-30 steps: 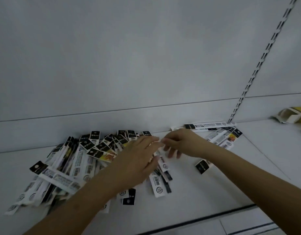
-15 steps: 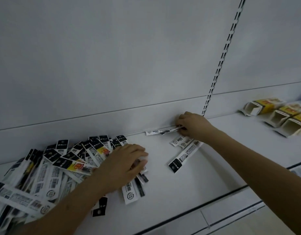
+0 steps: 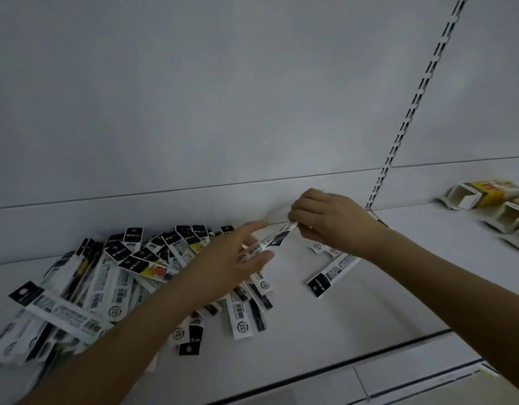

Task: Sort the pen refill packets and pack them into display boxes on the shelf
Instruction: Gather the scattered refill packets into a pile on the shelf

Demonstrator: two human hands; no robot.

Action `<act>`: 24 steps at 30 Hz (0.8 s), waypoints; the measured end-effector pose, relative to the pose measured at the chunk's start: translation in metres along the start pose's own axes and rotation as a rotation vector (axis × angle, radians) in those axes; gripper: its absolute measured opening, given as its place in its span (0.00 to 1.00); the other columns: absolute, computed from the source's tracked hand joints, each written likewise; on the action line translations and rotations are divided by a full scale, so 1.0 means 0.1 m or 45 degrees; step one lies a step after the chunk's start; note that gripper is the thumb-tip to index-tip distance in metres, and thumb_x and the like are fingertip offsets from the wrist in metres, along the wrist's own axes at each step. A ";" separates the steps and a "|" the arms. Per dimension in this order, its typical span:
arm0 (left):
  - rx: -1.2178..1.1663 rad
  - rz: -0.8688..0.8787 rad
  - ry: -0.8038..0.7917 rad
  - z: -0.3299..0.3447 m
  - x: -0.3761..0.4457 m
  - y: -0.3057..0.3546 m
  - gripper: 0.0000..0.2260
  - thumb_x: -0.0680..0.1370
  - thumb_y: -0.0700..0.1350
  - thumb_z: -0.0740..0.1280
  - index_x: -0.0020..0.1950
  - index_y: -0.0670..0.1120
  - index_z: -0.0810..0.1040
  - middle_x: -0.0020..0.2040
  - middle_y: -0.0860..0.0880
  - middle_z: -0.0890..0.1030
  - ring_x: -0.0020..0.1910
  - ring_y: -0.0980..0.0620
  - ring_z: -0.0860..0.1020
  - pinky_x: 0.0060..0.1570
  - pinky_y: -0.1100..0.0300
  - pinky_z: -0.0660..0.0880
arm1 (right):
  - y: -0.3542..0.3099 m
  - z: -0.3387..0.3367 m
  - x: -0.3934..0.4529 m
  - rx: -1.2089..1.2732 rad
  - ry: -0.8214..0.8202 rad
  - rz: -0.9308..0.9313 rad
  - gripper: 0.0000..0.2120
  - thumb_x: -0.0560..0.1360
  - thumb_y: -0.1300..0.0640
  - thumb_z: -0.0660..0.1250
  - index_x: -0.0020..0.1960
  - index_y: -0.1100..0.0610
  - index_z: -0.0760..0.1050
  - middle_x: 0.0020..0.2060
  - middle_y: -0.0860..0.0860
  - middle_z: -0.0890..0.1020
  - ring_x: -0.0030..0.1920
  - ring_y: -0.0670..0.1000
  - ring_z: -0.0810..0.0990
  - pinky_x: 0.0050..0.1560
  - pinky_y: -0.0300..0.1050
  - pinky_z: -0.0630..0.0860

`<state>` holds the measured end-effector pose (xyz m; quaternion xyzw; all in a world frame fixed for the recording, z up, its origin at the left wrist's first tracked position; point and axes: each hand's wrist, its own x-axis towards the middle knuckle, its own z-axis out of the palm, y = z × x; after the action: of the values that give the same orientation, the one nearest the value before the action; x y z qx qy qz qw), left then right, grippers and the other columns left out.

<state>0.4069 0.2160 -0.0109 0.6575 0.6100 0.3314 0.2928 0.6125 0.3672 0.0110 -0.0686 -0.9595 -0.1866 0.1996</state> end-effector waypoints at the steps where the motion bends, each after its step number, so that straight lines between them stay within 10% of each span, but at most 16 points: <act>1: -0.052 -0.003 -0.003 -0.01 -0.02 0.00 0.21 0.80 0.51 0.66 0.72 0.57 0.70 0.45 0.59 0.82 0.38 0.62 0.80 0.40 0.67 0.76 | -0.08 0.01 0.05 0.029 0.044 -0.014 0.08 0.79 0.59 0.63 0.53 0.59 0.80 0.48 0.53 0.81 0.50 0.56 0.78 0.46 0.48 0.77; 6: 0.370 0.002 0.275 -0.27 -0.39 -0.12 0.16 0.83 0.48 0.59 0.71 0.55 0.73 0.32 0.56 0.76 0.30 0.56 0.76 0.32 0.66 0.72 | -0.34 0.14 0.20 0.139 0.305 0.085 0.09 0.80 0.57 0.64 0.52 0.59 0.82 0.51 0.55 0.82 0.50 0.56 0.78 0.45 0.47 0.76; 12: 0.577 -0.196 0.546 -0.58 -0.89 -0.44 0.24 0.81 0.39 0.61 0.77 0.48 0.63 0.55 0.48 0.71 0.38 0.58 0.72 0.38 0.67 0.68 | -0.68 0.25 0.37 0.304 0.362 0.139 0.16 0.83 0.55 0.57 0.57 0.61 0.81 0.48 0.56 0.82 0.47 0.51 0.76 0.43 0.41 0.75; 18: 0.552 -0.321 0.680 -0.50 -1.07 -0.57 0.24 0.78 0.34 0.65 0.74 0.40 0.68 0.66 0.40 0.67 0.45 0.49 0.74 0.48 0.55 0.73 | -0.80 -0.10 0.90 0.762 0.403 0.792 0.15 0.78 0.46 0.65 0.41 0.57 0.77 0.32 0.50 0.78 0.33 0.49 0.73 0.35 0.40 0.69; 24: 0.875 -0.370 0.705 -0.36 -1.04 -0.60 0.23 0.78 0.55 0.59 0.66 0.44 0.77 0.66 0.39 0.73 0.65 0.39 0.66 0.59 0.36 0.68 | -0.64 -0.10 1.31 1.090 0.143 1.025 0.21 0.78 0.46 0.66 0.39 0.64 0.76 0.28 0.49 0.78 0.24 0.43 0.72 0.29 0.35 0.69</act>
<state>0.3380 0.1167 -0.0446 0.5109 0.8256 0.2285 -0.0725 0.4840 0.3120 0.0517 -0.3307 -0.8359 0.3042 0.3152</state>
